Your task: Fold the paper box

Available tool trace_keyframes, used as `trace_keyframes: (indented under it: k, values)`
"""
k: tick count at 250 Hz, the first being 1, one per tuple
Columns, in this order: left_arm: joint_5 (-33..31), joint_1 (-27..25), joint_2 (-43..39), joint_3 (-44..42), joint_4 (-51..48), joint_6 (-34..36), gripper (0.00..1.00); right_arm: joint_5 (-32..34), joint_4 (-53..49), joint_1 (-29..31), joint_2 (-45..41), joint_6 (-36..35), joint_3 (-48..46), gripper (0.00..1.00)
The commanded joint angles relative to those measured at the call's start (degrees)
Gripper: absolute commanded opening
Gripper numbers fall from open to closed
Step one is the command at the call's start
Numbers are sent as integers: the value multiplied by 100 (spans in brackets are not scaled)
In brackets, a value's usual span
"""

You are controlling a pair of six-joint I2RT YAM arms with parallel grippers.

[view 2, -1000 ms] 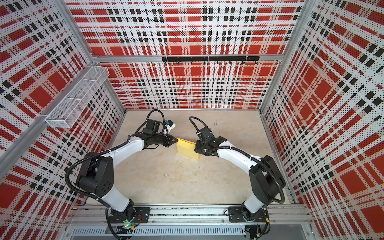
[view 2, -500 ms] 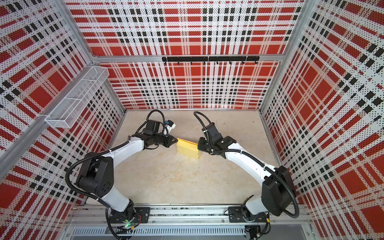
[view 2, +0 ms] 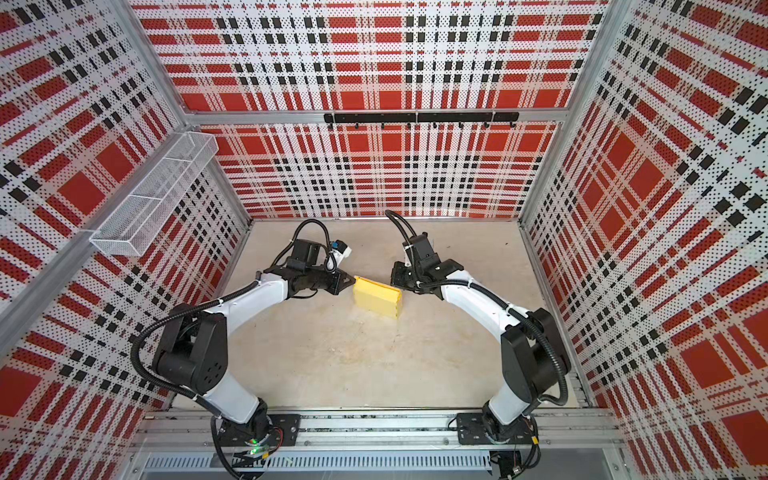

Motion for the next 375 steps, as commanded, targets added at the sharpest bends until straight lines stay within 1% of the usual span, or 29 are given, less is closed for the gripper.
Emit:
trace_keyframes:
  k: [1, 58, 88, 123, 156, 225, 375]
  values:
    - [-49, -40, 146, -106, -106, -24, 0, -141, 405, 49, 29, 95, -246, 12]
    - [-87, -42, 179, -120, -89, 6, 0, -104, 482, 53, 20, 60, -432, 11]
    - [-93, -56, 198, -128, -83, 47, 0, -104, 506, 57, -77, -82, -396, 12]
    - [-110, -62, 205, -137, -84, 72, 0, -202, 768, 55, -234, -446, -436, 19]
    - [-109, -70, 204, -124, -98, 72, 0, -440, 1036, 52, -227, -678, -497, 22]
    - [-126, -84, 199, -124, -108, 80, 0, -592, 1304, 102, -105, -770, -691, 19]
    - [-160, -83, 207, -120, -126, 87, 0, -416, 1556, 203, -34, -965, -1166, 17]
